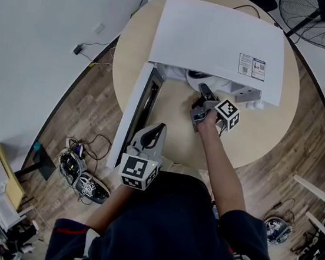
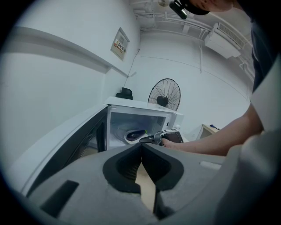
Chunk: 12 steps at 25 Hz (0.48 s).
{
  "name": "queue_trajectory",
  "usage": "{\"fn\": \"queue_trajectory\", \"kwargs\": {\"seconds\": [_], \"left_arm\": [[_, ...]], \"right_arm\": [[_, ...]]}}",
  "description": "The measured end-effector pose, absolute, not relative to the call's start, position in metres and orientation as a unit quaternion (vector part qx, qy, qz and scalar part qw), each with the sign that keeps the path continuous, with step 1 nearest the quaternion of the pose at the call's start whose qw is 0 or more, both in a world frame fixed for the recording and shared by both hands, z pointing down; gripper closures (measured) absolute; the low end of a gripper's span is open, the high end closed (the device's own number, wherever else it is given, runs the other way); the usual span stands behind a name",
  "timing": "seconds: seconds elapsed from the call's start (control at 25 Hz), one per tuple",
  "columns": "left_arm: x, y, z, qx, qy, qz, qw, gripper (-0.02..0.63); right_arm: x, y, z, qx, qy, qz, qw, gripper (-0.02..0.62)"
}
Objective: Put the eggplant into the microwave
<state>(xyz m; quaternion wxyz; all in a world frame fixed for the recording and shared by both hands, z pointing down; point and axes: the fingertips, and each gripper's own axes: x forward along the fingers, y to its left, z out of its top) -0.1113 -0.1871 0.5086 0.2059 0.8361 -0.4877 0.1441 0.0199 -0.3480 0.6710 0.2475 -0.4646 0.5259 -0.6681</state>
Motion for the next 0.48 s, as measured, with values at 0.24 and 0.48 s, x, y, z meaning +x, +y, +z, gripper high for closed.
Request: {"fn": "queue_trajectory", "kwargs": {"seconds": [0.24,0.48], "left_arm": [[-0.11,-0.186,0.507,0.837,-0.486,0.142,0.206,0.588],[-0.101,-0.184,0.506,0.841,-0.481,0.14,0.205,0.589]], "right_arm": [[0.016,-0.343,0.66,-0.449,0.563,-0.656,0.227,0.421],[0.017,-0.321,0.659,-0.46,0.601,-0.634,0.16,0.402]]}}
